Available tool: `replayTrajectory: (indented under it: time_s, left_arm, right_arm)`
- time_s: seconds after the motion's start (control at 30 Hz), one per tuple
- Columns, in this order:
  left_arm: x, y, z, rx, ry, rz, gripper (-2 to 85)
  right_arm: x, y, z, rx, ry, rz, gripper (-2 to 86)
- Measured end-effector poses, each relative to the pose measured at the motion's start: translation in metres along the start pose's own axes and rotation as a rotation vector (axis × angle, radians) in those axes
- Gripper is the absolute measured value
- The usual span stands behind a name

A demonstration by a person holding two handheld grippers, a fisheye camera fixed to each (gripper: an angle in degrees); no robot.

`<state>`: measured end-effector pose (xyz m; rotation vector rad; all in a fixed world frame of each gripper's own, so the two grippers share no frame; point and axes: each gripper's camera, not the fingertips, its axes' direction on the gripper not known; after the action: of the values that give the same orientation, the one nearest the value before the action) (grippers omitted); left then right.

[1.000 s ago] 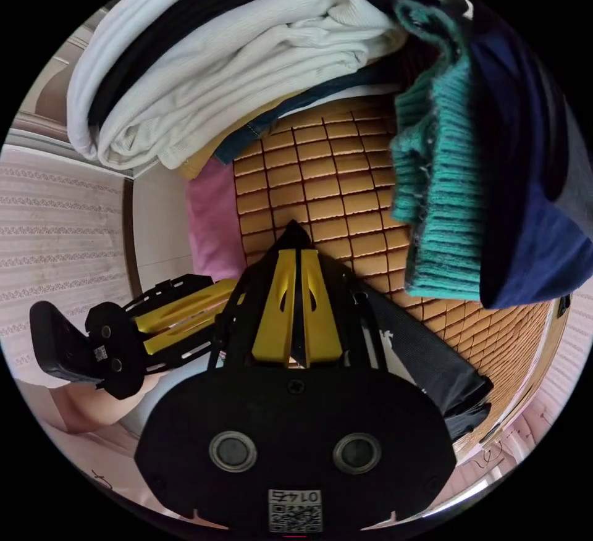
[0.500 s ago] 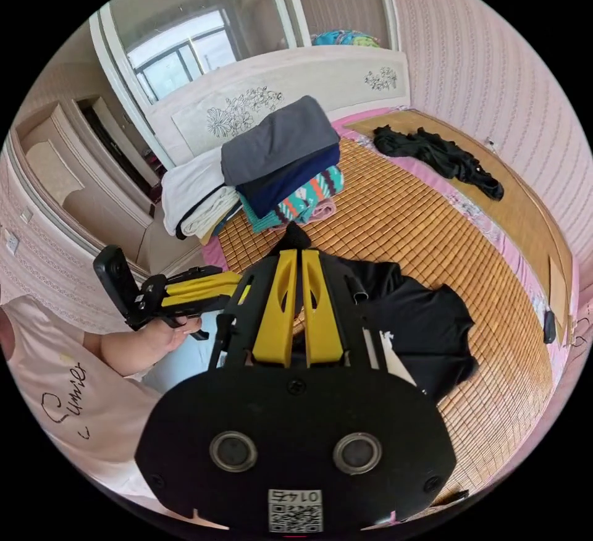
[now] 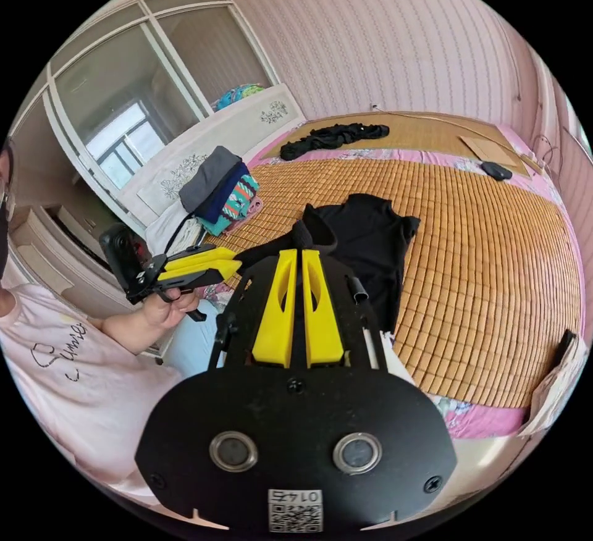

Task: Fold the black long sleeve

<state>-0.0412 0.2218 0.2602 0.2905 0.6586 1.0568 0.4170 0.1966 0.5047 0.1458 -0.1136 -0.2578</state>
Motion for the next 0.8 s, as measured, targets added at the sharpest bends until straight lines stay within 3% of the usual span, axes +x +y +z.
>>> replayTrajectory:
  time_s: [0.13,0.43,0.67,0.8]
  left_arm:
    - [0.023,0.009,0.055,-0.135,0.1,0.046,-0.8]
    - [0.016,0.031,0.133,-0.327,0.169,-0.002,3.9]
    - [-0.06,0.046,0.122,-0.387,-0.016,-0.112,4.5]
    - [-0.099,0.047,0.137,-0.429,-0.121,-0.139,5.0]
  right_arm:
    - [0.051,0.074,0.008,0.001,-0.016,0.222,0.6]
    - [0.111,0.154,0.049,-0.16,0.051,0.399,0.2]
    - [0.129,0.16,0.055,-0.247,0.154,0.41,1.3]
    - [0.118,0.135,0.083,-0.269,0.14,0.292,9.2]
